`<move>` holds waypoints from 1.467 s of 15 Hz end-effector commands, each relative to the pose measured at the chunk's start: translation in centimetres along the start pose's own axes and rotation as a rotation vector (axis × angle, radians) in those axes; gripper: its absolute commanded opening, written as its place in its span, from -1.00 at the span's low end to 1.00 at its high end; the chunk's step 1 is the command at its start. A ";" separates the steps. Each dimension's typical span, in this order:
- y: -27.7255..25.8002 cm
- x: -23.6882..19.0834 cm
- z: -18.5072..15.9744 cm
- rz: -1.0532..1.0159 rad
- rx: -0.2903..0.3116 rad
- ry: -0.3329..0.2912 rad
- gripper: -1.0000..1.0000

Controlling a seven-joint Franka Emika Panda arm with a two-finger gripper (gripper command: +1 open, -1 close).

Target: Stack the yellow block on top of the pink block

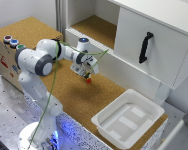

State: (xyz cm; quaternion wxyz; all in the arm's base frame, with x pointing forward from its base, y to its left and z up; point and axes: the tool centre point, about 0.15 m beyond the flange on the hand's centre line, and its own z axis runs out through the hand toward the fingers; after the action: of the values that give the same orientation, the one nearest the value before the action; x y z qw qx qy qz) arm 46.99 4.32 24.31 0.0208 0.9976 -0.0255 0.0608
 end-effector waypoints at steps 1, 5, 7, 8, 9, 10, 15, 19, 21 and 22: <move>0.4 0.1 1.0 0.039 -0.045 -0.081 -1.00; 0.7 -0.6 0.5 0.052 -0.054 -0.067 -1.00; 0.6 -1.1 0.2 0.047 -0.048 -0.058 -1.00; 0.7 -1.2 0.2 0.050 -0.046 -0.058 -1.00; 0.7 -1.3 -0.1 0.057 -0.041 -0.050 1.00; 0.8 -1.5 -0.6 0.060 -0.039 -0.039 1.00; 0.8 -1.8 -1.8 0.067 -0.058 -0.011 1.00; 0.8 -1.8 -1.8 0.067 -0.058 -0.011 1.00; 0.8 -1.8 -1.8 0.067 -0.058 -0.011 1.00; 0.8 -1.8 -1.8 0.067 -0.058 -0.011 1.00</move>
State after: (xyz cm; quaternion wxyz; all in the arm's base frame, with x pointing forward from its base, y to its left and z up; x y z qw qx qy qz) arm 45.92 3.60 25.70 0.0253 0.9973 -0.0551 0.0423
